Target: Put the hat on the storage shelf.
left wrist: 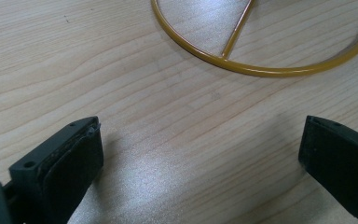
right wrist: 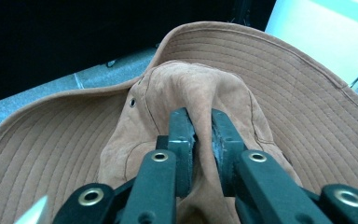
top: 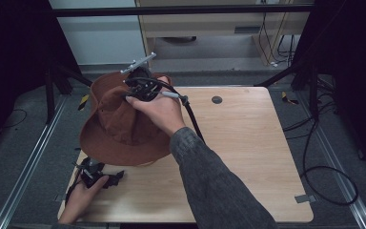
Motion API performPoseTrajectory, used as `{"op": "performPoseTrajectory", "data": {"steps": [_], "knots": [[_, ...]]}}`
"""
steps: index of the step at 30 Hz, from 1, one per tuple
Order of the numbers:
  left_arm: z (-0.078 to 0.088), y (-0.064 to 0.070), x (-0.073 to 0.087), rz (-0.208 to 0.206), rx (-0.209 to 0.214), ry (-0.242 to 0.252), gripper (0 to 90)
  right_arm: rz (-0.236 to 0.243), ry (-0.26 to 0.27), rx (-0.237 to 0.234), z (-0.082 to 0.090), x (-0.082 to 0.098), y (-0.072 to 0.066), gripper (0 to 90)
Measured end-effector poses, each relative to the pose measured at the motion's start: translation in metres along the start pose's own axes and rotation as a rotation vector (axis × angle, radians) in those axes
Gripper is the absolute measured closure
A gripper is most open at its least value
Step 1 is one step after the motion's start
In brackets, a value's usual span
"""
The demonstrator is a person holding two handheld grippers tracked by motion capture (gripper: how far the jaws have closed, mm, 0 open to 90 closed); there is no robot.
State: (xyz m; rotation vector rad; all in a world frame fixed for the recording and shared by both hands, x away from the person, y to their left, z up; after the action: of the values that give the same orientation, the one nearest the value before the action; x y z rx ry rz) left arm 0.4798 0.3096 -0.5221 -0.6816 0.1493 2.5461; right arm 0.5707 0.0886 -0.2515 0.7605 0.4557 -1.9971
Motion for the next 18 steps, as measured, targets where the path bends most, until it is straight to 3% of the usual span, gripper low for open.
{"op": "performPoseTrajectory", "data": {"steps": [12,18], "knots": [[0.0000,0.0000,0.0000,0.000,0.000,0.000,0.0,-0.011,0.005,-0.008,0.0016,0.0025,0.0019,69.6],[0.0000,-0.0001,0.0000,-0.001,0.000,0.000,0.0,-0.020,0.007,-0.007,0.0029,0.0025,0.0012,59.5]]}}
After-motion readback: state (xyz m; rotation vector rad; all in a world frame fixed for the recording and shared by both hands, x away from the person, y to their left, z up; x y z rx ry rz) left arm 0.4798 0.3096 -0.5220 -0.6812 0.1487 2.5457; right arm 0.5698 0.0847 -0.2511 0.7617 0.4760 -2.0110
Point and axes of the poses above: each handheld gripper's, and its own axes: z roughly backward along the jaws, x roughly out of its underside, y roughly to its right, the point moved 2 cm from there along -z, roughly forward along the jaws, and after that the axes turned 15 degrees about -y, right-handed, at the moved point
